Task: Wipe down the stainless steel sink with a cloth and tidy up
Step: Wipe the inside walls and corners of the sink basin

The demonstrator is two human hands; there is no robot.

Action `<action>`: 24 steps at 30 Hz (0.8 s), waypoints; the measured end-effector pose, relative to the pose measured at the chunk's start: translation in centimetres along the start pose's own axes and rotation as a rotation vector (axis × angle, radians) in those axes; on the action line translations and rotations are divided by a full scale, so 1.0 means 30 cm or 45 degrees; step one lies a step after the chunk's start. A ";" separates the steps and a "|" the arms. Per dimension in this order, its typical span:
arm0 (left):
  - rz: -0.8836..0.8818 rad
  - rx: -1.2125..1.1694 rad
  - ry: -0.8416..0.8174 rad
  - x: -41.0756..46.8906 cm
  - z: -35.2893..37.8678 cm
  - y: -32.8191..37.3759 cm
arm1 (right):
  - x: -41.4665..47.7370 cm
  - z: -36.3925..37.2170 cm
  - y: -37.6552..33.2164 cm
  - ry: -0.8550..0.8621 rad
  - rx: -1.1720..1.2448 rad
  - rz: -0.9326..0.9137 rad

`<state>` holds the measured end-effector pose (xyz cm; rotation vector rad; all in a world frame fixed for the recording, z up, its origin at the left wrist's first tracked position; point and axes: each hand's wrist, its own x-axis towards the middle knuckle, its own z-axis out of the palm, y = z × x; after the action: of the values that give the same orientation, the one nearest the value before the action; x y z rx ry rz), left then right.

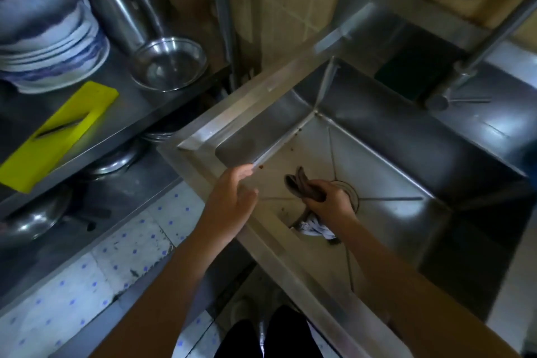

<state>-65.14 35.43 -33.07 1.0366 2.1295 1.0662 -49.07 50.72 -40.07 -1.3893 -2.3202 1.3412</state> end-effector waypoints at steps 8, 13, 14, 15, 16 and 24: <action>-0.008 0.477 0.046 0.133 0.010 -0.042 | 0.124 0.177 0.101 -0.319 -0.201 -0.058; 0.026 0.786 0.113 0.141 0.033 -0.044 | 0.164 0.267 0.196 -0.421 -0.381 -0.128; 0.039 0.821 0.108 0.140 0.033 -0.043 | 0.163 0.283 0.214 -0.408 -0.411 -0.150; 0.048 0.844 0.108 0.140 0.032 -0.043 | 0.162 0.300 0.233 -0.402 -0.449 -0.175; 0.046 0.853 0.114 0.140 0.031 -0.043 | 0.160 0.317 0.252 -0.403 -0.502 -0.214; -0.002 0.846 0.142 0.138 0.035 -0.037 | 0.170 0.359 0.332 -0.385 -0.888 -0.719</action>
<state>-67.14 38.83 -35.05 1.2772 2.6510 0.4068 -50.90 49.73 -55.46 -0.5220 -3.2219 0.6250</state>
